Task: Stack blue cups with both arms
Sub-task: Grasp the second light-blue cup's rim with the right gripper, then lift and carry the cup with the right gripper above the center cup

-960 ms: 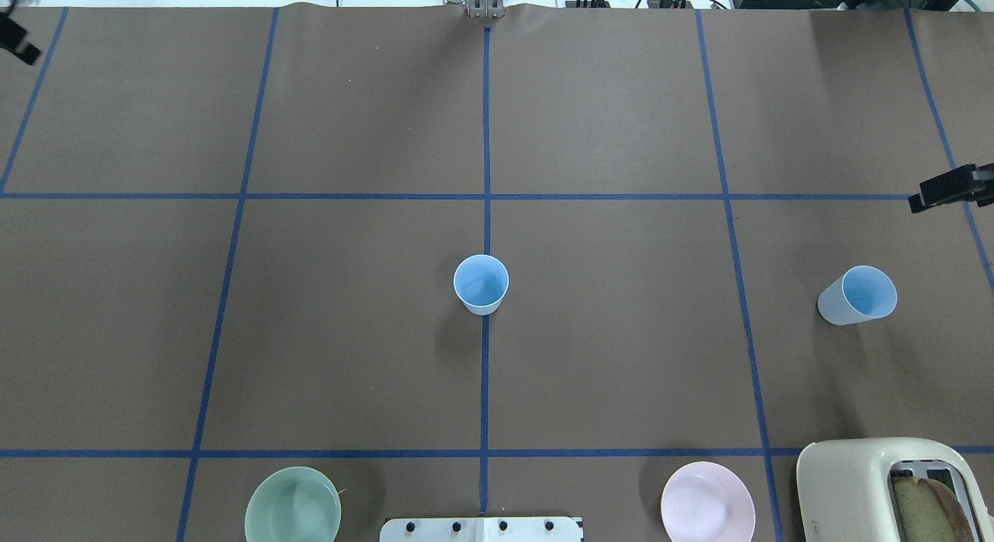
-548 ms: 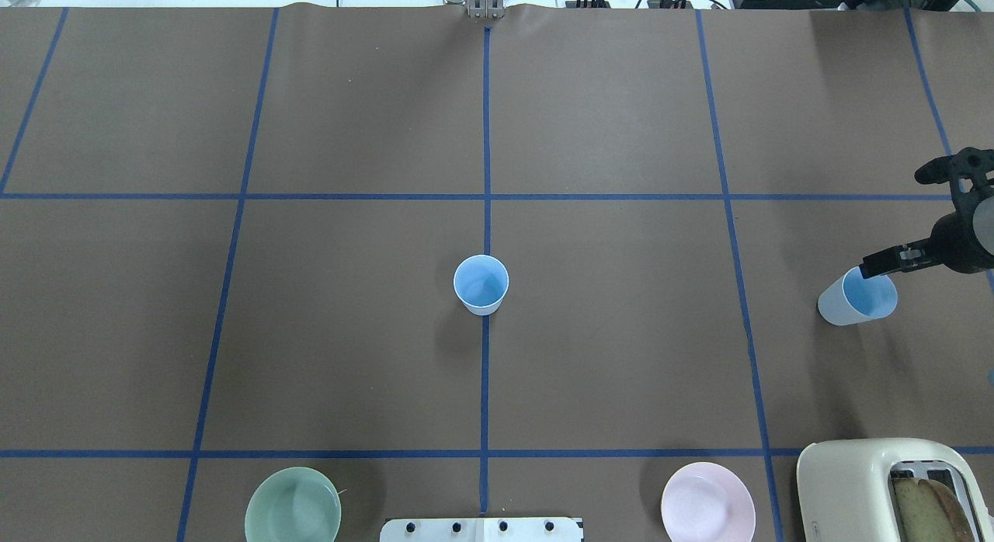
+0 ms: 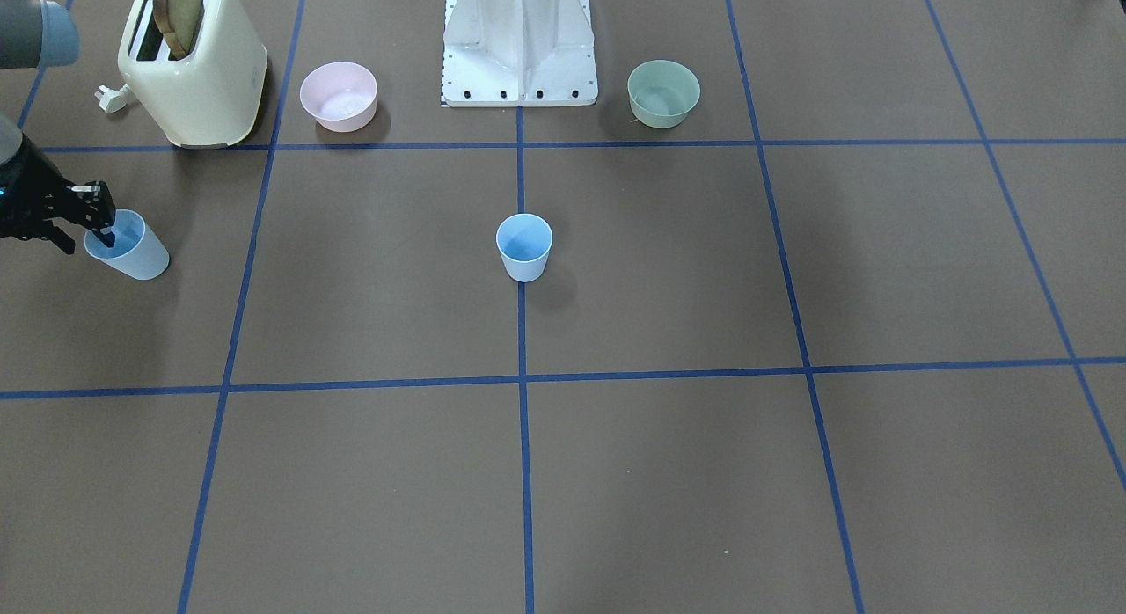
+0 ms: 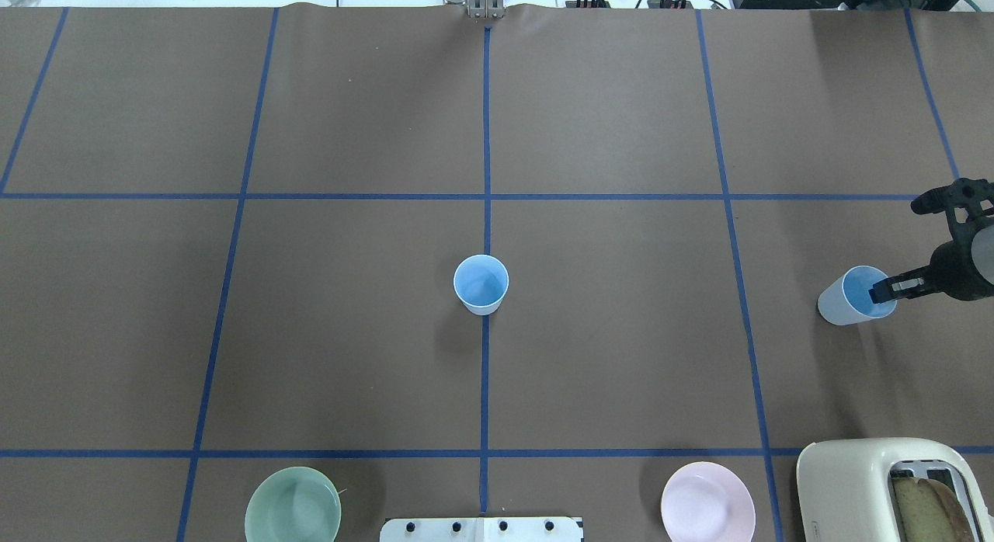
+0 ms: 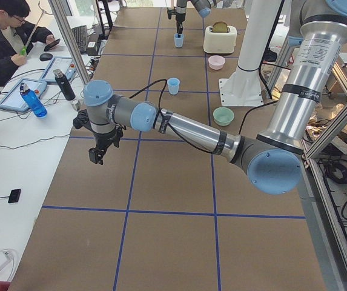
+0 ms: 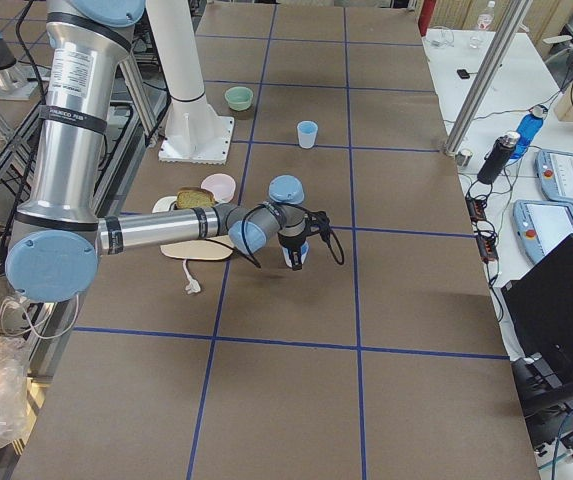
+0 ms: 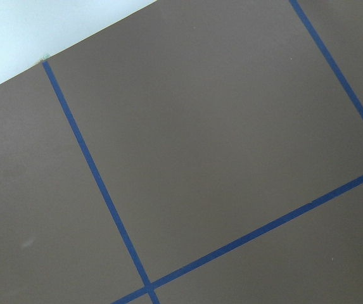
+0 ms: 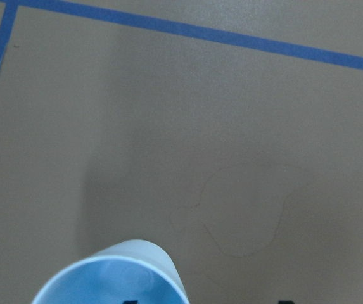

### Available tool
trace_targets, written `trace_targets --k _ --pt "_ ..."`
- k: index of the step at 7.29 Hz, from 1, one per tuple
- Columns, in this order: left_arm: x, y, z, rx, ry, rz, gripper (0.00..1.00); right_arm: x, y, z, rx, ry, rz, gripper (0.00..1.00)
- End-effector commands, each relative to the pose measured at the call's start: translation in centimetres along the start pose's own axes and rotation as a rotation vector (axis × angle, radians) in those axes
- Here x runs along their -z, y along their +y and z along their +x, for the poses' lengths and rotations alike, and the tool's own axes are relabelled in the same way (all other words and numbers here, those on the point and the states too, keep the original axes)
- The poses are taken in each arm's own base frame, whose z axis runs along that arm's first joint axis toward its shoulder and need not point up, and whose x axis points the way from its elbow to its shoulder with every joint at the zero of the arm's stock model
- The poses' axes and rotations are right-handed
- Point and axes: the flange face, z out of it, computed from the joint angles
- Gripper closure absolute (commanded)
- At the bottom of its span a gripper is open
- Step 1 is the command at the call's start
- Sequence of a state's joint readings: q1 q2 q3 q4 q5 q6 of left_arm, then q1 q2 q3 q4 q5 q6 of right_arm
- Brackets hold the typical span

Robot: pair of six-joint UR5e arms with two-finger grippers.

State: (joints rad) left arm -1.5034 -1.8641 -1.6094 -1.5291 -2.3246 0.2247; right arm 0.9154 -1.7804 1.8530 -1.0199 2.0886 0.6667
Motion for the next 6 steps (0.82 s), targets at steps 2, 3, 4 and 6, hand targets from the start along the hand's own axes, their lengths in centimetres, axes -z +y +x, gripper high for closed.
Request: trace_targets --k 2,3,4,6 --pt "-1.5 4.7 -2.4 0.094 0.002 -0.022 0.01 3.0 -1.2 -1.4 0.000 -0.078 0.024 1.00" --pt "-1.5 8.1 -4.4 0.152 -0.004 -0.032 0.01 4.7 -2.7 -1.7 -0.010 -0.126 0.040 1.00" --pt "-1.3 9.7 -5.3 0.170 -0.006 -0.033 0.01 6.1 -4.9 -2.9 -0.011 -0.173 0.051 1.00" --pt "-3.0 14.5 -6.2 0.330 -0.004 -0.070 0.01 9.8 -12.5 -9.6 -0.070 -0.192 0.067 1.00"
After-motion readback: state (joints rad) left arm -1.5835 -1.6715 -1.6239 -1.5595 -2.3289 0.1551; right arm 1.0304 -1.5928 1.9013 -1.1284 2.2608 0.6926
